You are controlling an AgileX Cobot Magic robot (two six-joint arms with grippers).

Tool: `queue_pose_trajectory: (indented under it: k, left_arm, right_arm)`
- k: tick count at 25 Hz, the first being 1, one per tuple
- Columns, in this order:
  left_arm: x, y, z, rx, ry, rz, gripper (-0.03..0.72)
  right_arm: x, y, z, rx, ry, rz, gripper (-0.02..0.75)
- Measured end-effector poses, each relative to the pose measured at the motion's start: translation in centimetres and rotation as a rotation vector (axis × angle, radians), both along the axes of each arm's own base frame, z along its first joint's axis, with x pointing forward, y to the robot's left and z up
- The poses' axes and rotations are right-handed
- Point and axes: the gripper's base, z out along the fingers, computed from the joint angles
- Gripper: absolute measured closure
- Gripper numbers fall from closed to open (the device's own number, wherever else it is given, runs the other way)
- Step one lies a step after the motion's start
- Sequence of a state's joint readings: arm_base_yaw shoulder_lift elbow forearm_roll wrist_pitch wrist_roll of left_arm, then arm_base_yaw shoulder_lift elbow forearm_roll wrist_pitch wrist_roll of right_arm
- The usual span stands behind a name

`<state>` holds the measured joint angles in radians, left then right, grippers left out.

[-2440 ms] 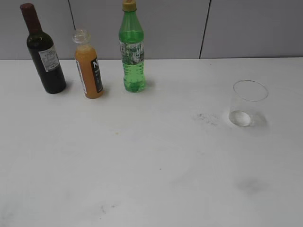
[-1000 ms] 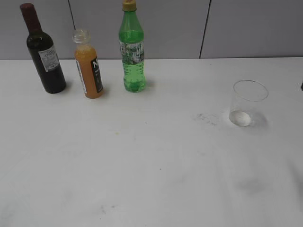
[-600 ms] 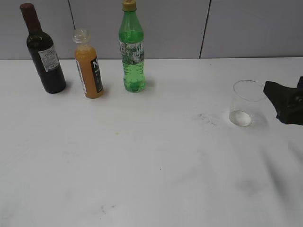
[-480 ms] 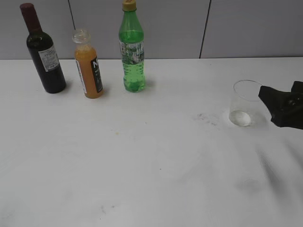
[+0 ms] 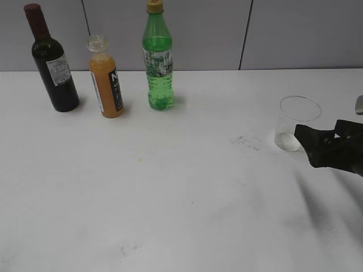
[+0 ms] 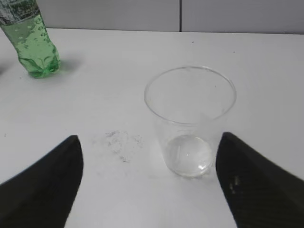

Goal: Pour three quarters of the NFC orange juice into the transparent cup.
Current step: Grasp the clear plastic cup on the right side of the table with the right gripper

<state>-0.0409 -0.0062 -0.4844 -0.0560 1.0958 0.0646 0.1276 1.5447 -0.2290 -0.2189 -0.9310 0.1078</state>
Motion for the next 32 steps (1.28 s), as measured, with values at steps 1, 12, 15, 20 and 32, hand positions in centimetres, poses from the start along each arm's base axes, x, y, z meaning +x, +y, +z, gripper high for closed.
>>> queue_pose_trajectory:
  k: [1, 12, 15, 20, 32]
  left_arm:
    - [0.0, 0.0, 0.0, 0.000, 0.000, 0.000, 0.450]
    - [0.0, 0.0, 0.0, 0.000, 0.000, 0.000, 0.450]
    - [0.0, 0.0, 0.0, 0.000, 0.000, 0.000, 0.450]
    - [0.0, 0.0, 0.0, 0.000, 0.000, 0.000, 0.450]
    - [0.0, 0.0, 0.0, 0.000, 0.000, 0.000, 0.450]
  right_arm:
    - [0.1, -0.1, -0.3, 0.004, 0.008, -0.012, 0.061]
    - [1.0, -0.1, -3.1, 0.017, -0.005, -0.036, 0.061]
    - [1.0, -0.1, -4.0, 0.018, 0.014, -0.032, 0.061]
    - [1.0, -0.2, -5.3, 0.008, 0.060, -0.040, 0.061]
    - [3.4, 0.1, -6.5, 0.008, 0.056, -0.047, 0.061]
